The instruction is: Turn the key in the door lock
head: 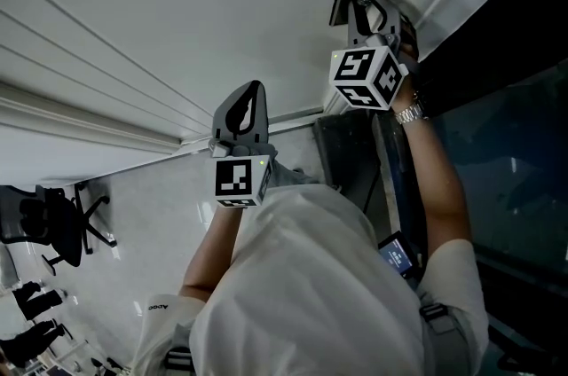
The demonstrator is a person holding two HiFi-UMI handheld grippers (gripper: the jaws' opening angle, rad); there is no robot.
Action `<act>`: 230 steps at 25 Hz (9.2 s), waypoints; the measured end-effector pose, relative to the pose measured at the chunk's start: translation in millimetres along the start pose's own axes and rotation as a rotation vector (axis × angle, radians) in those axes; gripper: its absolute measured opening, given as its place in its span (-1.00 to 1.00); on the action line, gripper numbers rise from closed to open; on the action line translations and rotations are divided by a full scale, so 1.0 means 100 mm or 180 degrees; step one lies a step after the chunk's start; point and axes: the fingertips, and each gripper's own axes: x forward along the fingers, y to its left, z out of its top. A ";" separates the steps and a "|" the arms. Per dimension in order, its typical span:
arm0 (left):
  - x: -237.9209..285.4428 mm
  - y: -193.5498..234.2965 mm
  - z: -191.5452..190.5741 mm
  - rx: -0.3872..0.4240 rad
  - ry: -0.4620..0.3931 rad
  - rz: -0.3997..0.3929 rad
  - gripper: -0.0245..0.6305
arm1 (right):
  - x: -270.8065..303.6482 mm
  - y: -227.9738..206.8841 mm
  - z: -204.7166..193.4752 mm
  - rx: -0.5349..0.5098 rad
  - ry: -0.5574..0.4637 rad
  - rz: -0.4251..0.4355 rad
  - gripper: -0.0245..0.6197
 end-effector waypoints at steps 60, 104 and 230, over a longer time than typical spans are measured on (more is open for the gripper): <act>-0.02 0.08 0.02 -0.0034 -0.0083 0.0084 -0.90 | 0.01 -0.04 0.03 0.0598 -0.0022 0.0037 -0.89; 0.10 0.03 0.04 -0.0023 -0.0106 0.0015 -0.90 | -0.20 0.07 -0.08 0.0805 -0.0298 0.0335 -0.38; 0.21 -0.12 -0.10 -0.0125 0.0012 -0.0169 -0.90 | -0.01 -0.01 -0.01 0.0216 0.0006 0.0209 -0.65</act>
